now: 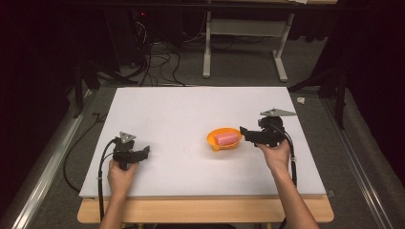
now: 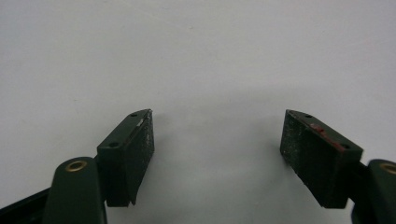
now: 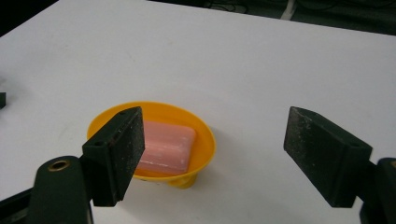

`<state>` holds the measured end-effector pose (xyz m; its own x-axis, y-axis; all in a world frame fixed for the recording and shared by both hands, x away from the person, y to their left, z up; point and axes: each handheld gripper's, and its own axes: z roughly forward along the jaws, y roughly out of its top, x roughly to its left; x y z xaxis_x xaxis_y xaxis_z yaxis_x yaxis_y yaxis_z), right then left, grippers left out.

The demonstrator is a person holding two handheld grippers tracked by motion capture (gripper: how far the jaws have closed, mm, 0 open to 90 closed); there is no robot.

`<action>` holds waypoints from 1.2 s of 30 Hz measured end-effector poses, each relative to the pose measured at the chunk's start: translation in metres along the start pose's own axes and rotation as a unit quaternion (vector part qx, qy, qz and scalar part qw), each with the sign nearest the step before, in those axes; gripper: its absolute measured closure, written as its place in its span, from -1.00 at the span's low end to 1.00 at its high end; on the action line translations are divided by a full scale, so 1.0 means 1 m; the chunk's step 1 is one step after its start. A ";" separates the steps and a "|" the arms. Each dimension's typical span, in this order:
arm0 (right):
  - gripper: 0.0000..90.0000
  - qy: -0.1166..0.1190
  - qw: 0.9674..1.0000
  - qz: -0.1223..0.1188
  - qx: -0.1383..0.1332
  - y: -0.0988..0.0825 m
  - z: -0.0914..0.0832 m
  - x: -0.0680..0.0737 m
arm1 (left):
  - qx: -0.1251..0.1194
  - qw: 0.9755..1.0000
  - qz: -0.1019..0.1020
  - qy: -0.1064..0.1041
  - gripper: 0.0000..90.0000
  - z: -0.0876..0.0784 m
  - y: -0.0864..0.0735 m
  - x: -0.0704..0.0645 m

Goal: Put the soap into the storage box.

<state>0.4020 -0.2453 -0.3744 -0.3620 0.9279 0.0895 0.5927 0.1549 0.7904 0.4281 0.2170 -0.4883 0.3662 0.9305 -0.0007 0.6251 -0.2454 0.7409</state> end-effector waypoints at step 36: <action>-0.45 -0.033 0.998 0.035 -0.027 -0.021 -0.032 -0.040 | -0.001 1.000 -0.001 0.000 -0.41 0.000 0.000 0.000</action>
<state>0.3806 -0.2963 -0.3753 -0.2715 0.9566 0.1059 0.5747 0.0729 0.8151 0.4280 0.2167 -0.4884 0.3642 0.9313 -0.0019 0.6247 -0.2428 0.7422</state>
